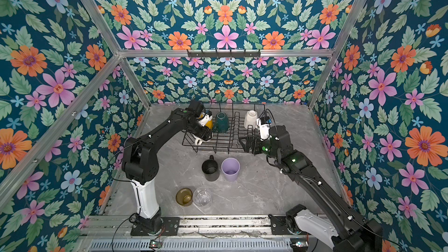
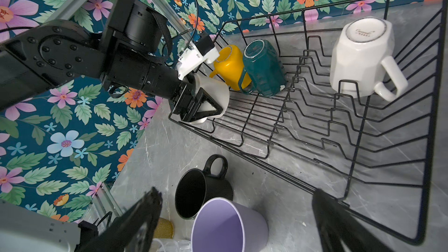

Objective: Load the cups into the dish rack
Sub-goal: 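Lower the red-lined mug upside down into the rack beside the yellow mug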

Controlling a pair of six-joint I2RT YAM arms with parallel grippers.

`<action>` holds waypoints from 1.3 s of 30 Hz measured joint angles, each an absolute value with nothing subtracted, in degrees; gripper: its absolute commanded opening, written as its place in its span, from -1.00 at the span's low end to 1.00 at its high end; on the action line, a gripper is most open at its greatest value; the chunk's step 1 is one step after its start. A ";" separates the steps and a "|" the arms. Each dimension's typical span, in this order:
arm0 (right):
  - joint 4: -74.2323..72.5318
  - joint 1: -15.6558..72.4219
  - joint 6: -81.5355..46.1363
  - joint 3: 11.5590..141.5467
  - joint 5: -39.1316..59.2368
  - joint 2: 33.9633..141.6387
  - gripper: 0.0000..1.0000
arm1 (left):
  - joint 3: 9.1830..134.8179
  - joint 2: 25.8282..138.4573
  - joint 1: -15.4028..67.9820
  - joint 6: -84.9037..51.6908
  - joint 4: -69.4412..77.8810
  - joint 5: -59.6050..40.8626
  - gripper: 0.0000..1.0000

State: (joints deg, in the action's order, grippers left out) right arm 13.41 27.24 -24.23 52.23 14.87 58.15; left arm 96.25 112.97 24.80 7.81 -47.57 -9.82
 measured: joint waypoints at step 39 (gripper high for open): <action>13.85 27.20 -24.01 52.45 15.92 59.09 0.92 | 100.05 122.19 25.10 5.91 -47.48 -3.14 0.69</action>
